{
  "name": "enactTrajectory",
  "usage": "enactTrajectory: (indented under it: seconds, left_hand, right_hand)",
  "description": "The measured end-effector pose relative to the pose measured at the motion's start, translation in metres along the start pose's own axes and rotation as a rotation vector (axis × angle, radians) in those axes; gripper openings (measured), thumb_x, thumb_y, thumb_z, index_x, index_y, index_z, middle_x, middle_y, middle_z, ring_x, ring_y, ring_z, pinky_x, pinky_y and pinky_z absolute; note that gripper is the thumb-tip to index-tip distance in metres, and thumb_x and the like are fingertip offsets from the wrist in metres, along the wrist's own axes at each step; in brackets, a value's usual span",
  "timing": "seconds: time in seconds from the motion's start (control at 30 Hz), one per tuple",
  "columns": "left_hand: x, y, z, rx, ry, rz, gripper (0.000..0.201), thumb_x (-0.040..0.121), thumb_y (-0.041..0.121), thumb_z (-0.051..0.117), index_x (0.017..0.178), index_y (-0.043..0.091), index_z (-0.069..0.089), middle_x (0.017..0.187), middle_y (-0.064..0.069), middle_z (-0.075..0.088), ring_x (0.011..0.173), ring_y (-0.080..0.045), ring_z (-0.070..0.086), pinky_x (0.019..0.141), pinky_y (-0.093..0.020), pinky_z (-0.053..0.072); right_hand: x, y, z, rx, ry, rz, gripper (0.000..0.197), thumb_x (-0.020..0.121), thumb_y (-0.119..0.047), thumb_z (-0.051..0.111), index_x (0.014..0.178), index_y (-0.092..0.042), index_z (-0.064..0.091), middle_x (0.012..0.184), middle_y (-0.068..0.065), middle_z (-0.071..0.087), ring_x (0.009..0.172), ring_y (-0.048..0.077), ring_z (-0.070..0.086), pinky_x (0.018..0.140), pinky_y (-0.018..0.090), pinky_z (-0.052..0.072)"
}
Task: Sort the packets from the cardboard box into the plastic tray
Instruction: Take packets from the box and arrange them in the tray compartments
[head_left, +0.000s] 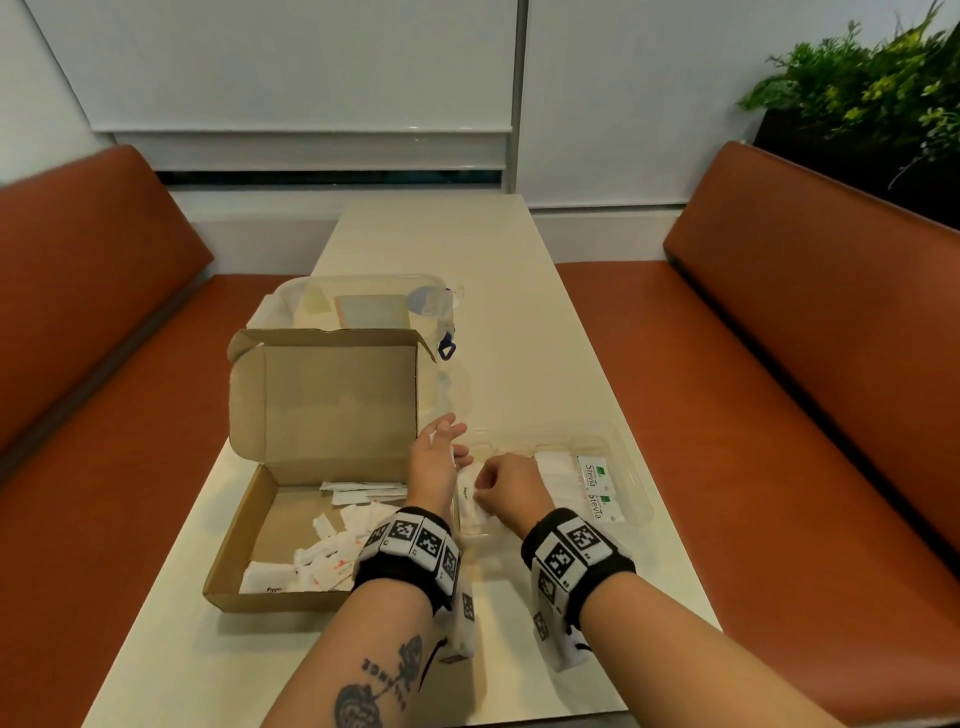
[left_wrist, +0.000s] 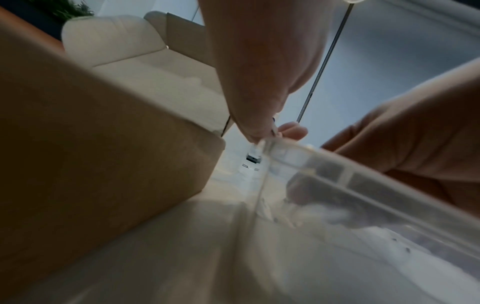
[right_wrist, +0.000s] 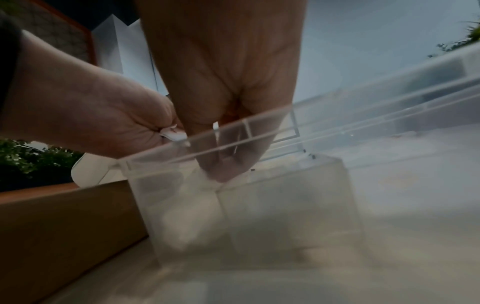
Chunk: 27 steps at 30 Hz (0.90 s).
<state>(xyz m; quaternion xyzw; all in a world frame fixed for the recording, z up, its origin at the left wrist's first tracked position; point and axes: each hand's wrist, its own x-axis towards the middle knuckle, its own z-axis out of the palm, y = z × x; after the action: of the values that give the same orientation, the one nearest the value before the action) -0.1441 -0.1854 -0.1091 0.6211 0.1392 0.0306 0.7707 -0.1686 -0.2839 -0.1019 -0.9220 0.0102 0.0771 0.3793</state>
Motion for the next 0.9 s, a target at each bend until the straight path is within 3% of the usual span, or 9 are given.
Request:
enactTrajectory:
  seconds: [0.07, 0.2, 0.47, 0.57, 0.63, 0.7, 0.8, 0.9]
  left_hand:
    - [0.001, 0.0, 0.0, -0.005, -0.005, -0.007, 0.03, 0.102, 0.019, 0.037, 0.123, 0.005, 0.054, 0.109, -0.008, 0.06, 0.07, -0.012, 0.05, 0.061, -0.018, 0.049]
    - [0.002, 0.001, 0.001, -0.035, -0.005, -0.03, 0.027, 0.102, 0.019, 0.038, 0.119, 0.005, 0.054, 0.109, -0.012, 0.06, 0.071, -0.014, 0.053, 0.06, -0.016, 0.051]
    - [0.0, 0.002, 0.003, -0.23, -0.047, -0.143, 0.024, 0.099, 0.015, 0.044, 0.117, 0.005, 0.056, 0.103, -0.009, 0.065, 0.083, -0.017, 0.065, 0.07, -0.021, 0.055]
    - [-0.002, 0.001, 0.003, -0.336, -0.072, -0.203, 0.021, 0.098, 0.015, 0.046, 0.112, 0.007, 0.06, 0.109, -0.01, 0.067, 0.096, -0.017, 0.066, 0.082, -0.024, 0.052]
    - [-0.004, 0.0, 0.004, -0.363, -0.107, -0.237, 0.022, 0.098, 0.018, 0.048, 0.113, 0.009, 0.062, 0.113, -0.009, 0.067, 0.103, -0.019, 0.064, 0.086, -0.024, 0.05]
    - [-0.006, 0.0, 0.006, -0.348, -0.149, -0.268, 0.026, 0.097, 0.02, 0.049, 0.116, 0.009, 0.063, 0.115, -0.007, 0.068, 0.108, -0.019, 0.063, 0.088, -0.027, 0.049]
    - [-0.01, 0.001, 0.011, -0.328, -0.218, -0.305, 0.028, 0.095, 0.022, 0.051, 0.117, 0.013, 0.066, 0.116, -0.007, 0.068, 0.105, -0.021, 0.065, 0.086, -0.032, 0.051]
    - [-0.013, 0.002, 0.02, -0.299, -0.266, -0.315, 0.029, 0.096, 0.019, 0.049, 0.118, 0.008, 0.065, 0.117, -0.015, 0.064, 0.098, -0.026, 0.067, 0.077, -0.035, 0.057]
  right_hand:
    - [0.002, 0.002, 0.002, -0.109, -0.037, -0.032, 0.011, 0.081, -0.004, 0.063, 0.091, -0.005, 0.069, 0.099, 0.012, 0.068, 0.092, 0.022, 0.062, 0.078, 0.026, 0.047]
    - [0.001, 0.012, 0.0, -0.436, -0.017, -0.146, 0.024, 0.082, -0.022, 0.068, 0.105, -0.018, 0.071, 0.116, 0.005, 0.056, 0.112, 0.024, 0.047, 0.091, 0.029, 0.043]
    - [0.001, 0.018, 0.0, -0.551, -0.023, -0.16, 0.035, 0.077, -0.038, 0.072, 0.11, -0.029, 0.068, 0.123, 0.001, 0.047, 0.115, 0.023, 0.037, 0.094, 0.034, 0.043]
    - [0.002, 0.017, -0.005, -0.382, 0.01, -0.127, 0.029, 0.084, -0.032, 0.065, 0.111, -0.022, 0.067, 0.118, 0.003, 0.055, 0.111, 0.021, 0.046, 0.089, 0.031, 0.044]
    - [0.004, 0.014, -0.011, -0.102, 0.115, -0.078, 0.021, 0.092, -0.026, 0.054, 0.104, -0.013, 0.067, 0.102, 0.006, 0.065, 0.091, 0.019, 0.057, 0.074, 0.027, 0.043]
    - [0.003, 0.012, -0.017, 0.198, 0.185, -0.031, 0.02, 0.094, -0.026, 0.051, 0.093, -0.011, 0.065, 0.084, 0.004, 0.069, 0.075, 0.017, 0.06, 0.068, 0.028, 0.045]
    - [0.0, 0.008, -0.027, 0.486, 0.146, 0.014, 0.006, 0.085, -0.018, 0.064, 0.091, -0.015, 0.065, 0.075, 0.001, 0.067, 0.067, 0.013, 0.06, 0.068, 0.031, 0.053]
    - [0.001, 0.012, -0.037, 0.569, 0.105, 0.028, 0.015, 0.079, -0.007, 0.071, 0.093, -0.009, 0.067, 0.073, 0.004, 0.064, 0.069, 0.014, 0.061, 0.074, 0.034, 0.055]
